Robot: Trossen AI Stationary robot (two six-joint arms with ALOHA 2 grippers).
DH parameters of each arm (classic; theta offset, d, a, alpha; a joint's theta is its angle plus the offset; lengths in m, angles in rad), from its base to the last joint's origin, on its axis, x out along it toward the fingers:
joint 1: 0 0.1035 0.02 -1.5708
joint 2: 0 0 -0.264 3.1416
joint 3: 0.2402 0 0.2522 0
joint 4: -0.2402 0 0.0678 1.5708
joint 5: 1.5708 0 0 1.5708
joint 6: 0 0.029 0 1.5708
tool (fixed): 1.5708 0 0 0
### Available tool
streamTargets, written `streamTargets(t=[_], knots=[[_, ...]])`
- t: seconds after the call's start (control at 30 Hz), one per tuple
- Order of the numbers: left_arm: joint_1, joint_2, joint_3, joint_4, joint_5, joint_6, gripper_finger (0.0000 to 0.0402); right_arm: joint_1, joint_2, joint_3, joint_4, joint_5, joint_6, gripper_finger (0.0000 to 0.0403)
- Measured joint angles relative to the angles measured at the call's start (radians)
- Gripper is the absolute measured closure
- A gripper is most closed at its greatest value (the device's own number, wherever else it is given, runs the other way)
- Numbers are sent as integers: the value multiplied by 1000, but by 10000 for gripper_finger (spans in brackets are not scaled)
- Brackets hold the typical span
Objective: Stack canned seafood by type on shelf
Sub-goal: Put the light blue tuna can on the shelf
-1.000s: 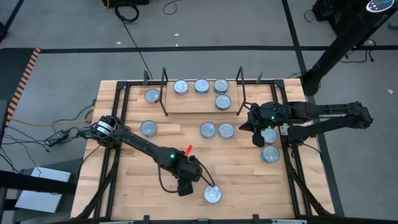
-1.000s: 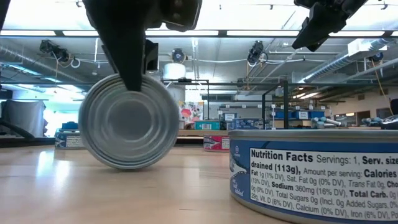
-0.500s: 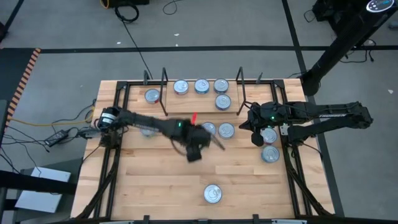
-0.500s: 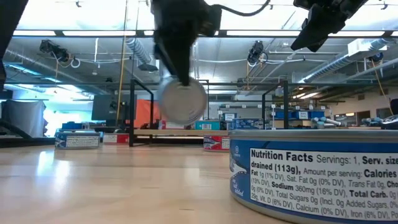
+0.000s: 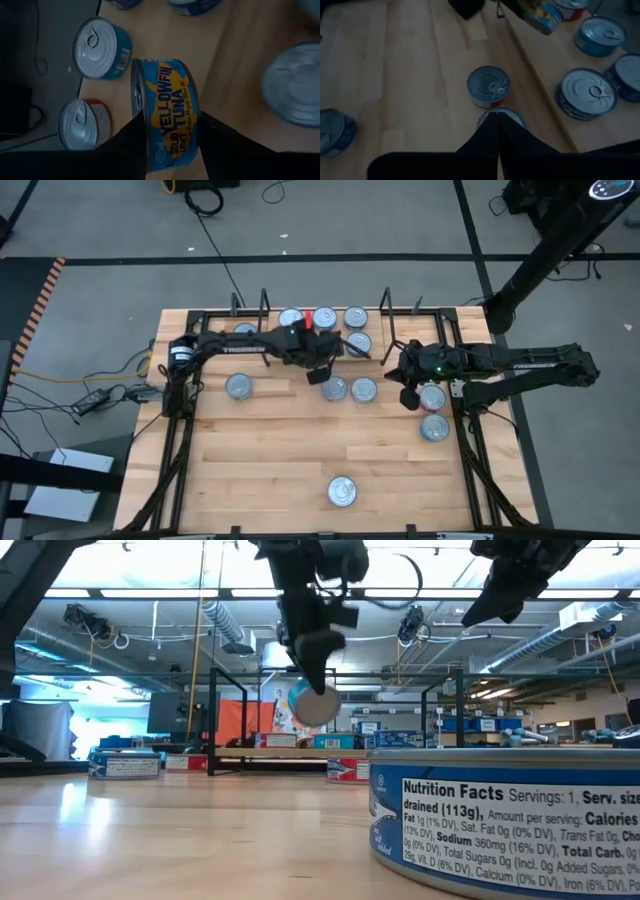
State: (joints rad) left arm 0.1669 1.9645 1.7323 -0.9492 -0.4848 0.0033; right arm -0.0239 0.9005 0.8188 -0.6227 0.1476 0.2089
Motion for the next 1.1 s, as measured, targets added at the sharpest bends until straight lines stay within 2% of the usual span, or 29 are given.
streamTargets(t=[0.23, 0.53, 0.7, 1.1], knots=[[45, 76, -1, 45, -35, 72, 260, -7, 0, 0, 0, 22, 25, 394], [64, 89, 1, 94, 53, 75, 253, -34, 0, 0, 1, 24, 15, 394], [65, 90, 1, 104, 72, 73, 228, -45, 0, 0, 0, 22, 0, 394], [65, 90, -1, 150, 125, 71, 220, -46, 0, 0, 0, 17, -2, 394]])
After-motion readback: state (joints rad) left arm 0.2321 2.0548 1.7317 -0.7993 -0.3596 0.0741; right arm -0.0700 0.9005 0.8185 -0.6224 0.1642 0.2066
